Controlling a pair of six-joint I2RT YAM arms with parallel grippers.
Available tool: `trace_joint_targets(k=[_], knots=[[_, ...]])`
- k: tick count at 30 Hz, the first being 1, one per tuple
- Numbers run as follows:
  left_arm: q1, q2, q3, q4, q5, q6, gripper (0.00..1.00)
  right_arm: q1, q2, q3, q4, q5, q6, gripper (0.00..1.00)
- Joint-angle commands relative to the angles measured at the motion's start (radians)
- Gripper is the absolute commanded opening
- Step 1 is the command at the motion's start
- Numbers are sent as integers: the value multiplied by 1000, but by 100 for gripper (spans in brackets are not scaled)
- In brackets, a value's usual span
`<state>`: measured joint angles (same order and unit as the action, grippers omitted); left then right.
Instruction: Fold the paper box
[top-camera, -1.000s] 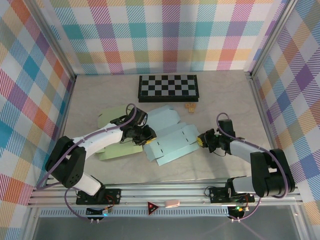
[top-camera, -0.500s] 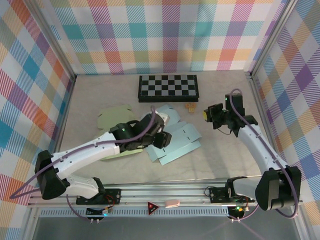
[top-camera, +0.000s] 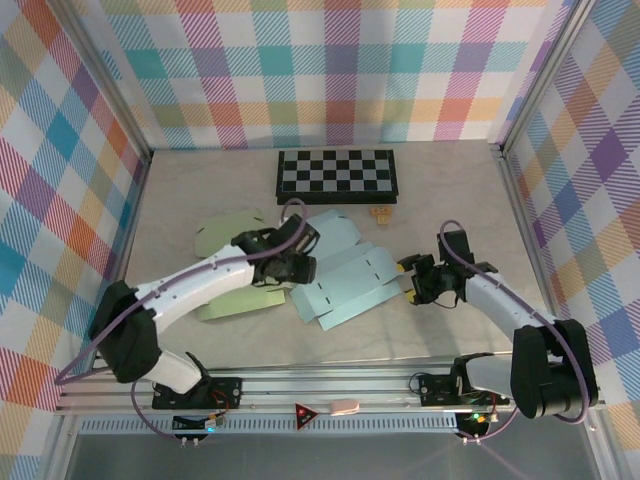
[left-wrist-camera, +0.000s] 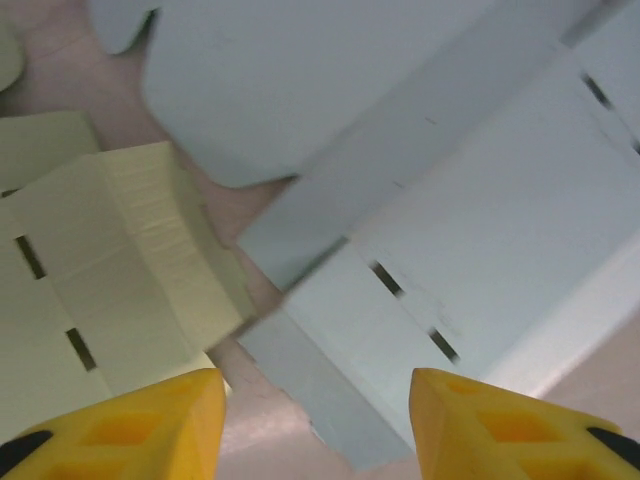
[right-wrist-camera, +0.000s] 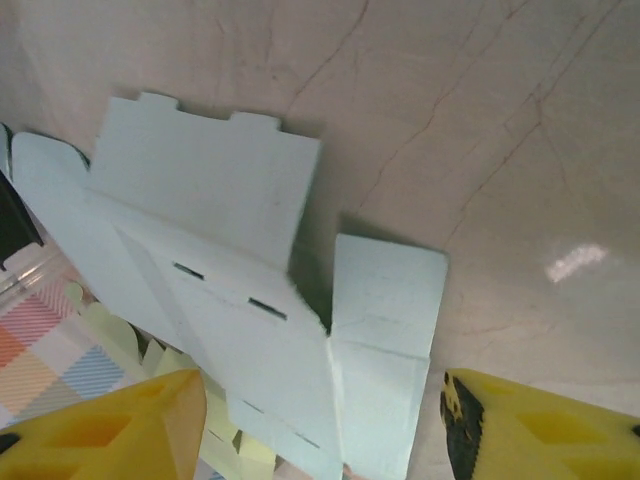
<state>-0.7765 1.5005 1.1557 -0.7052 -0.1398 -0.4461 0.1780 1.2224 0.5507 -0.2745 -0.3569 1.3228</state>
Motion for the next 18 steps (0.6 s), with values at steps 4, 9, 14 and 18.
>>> trace_joint_targets(k=[4,9,14,18], knots=[[85,139,60,-1,170,-77,44,2,48,-97,413,-30,0,58],[102,200,82,38,178,-76,43,0,87,-128,513,-19,-15,51],[110,252,105,52,173,-65,43,0,113,-160,563,-13,-3,48],[125,269,107,63,176,-58,43,0,132,-198,618,-13,25,47]])
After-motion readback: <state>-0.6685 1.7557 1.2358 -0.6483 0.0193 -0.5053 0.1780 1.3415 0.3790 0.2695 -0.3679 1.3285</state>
